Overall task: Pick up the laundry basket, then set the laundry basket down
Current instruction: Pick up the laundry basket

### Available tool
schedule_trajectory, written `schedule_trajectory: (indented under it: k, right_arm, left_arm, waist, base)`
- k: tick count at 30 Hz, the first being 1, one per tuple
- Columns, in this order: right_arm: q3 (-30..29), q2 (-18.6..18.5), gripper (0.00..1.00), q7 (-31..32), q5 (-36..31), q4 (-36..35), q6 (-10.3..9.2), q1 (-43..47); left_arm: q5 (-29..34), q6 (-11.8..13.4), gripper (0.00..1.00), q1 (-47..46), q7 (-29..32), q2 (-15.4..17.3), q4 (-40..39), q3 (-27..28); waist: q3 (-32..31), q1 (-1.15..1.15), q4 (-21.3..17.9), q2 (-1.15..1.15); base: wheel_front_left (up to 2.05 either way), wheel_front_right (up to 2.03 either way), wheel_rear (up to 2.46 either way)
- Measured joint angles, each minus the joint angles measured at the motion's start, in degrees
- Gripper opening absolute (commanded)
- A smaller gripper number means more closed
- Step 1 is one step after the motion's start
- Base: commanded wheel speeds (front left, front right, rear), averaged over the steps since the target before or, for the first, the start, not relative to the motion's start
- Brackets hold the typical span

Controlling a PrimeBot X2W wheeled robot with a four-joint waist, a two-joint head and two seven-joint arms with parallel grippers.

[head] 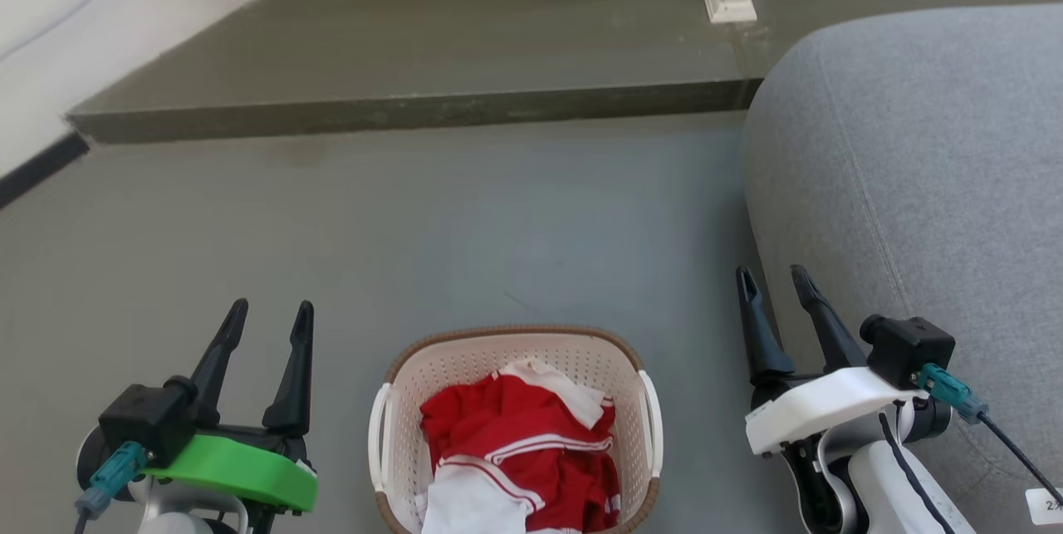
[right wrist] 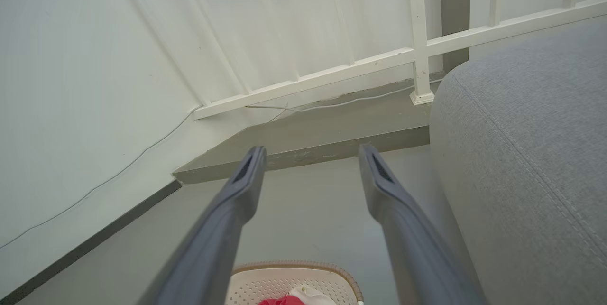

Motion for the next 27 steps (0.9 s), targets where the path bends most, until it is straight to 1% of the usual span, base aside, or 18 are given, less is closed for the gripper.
schedule_trajectory:
  k: [3, 9, 13, 16, 17, 19, 21, 25, 27]
  right_arm:
    - [0.18, 0.00, 1.00, 0.00, 0.25, -0.10, -1.03, -0.01]
    - [1.21, -0.01, 1.00, 0.00, 0.97, 0.18, -2.27, -0.91]
    - [1.83, -0.01, 1.00, 0.00, 0.98, 0.42, -2.58, -2.75]
    - [2.29, -0.03, 1.00, 0.00, 1.24, 0.86, -3.24, -4.04]
    - [2.29, -0.03, 1.00, 0.00, 1.24, 0.86, -3.24, -4.04]
    - [2.44, -0.03, 1.00, 0.00, 2.21, 0.92, -3.54, -4.91]
    - [2.63, -0.05, 1.00, 0.00, 2.96, 1.37, -3.91, -5.92]
    - [3.59, -0.10, 1.00, -0.01, 3.65, 2.98, -4.48, -7.73]
    - [4.04, -0.11, 1.00, -0.01, 4.33, 4.17, -4.72, -8.55]
  left_arm:
    - [-0.45, 0.00, 1.00, -0.20, 0.00, 0.82, -0.03, -0.26]
    - [-2.48, 0.00, 1.00, -2.26, 0.00, 2.77, 0.12, -1.41]
    - [-3.04, 0.00, 1.00, -4.00, -0.01, 3.99, 0.62, -2.49]
    - [-3.63, 0.00, 1.00, -5.39, -0.11, 5.05, 1.60, -3.42]
    - [-3.63, 0.00, 1.00, -5.39, -0.11, 5.05, 1.60, -3.42]
    - [-4.48, 0.00, 1.00, -6.36, -0.15, 5.86, 2.11, -4.71]
    - [-6.19, 0.00, 1.00, -7.45, -0.15, 6.31, 3.11, -5.75]
    - [-7.42, 0.00, 1.00, -9.47, -0.15, 7.70, 5.76, -7.37]
    - [-9.38, 0.00, 1.00, -10.38, -0.15, 8.03, 7.47, -8.10]
  waist:
    - [1.79, 0.00, -0.25, 0.00]
    - [5.99, 0.00, -0.77, 0.00]
    - [9.06, 0.00, -1.11, 0.00]
    - [11.43, 0.00, -1.35, 0.00]
    - [11.43, 0.00, -1.35, 0.00]
    - [13.03, 0.00, -1.51, 0.00]
    - [14.65, 0.00, -1.66, 0.00]
    - [17.89, 0.01, -1.92, 0.00]
    - [19.53, 0.01, -2.02, 0.00]
  base:
    - [0.00, 0.00, 0.00]
    - [0.00, 0.00, 0.00]
    - [0.00, 0.00, 0.00]
    - [0.00, 0.00, 0.00]
    - [0.00, 0.00, 0.00]
    - [0.00, 0.00, 0.00]
    - [0.00, 0.00, 0.00]
    - [0.00, 0.00, 0.00]
    - [0.00, 0.00, 0.00]
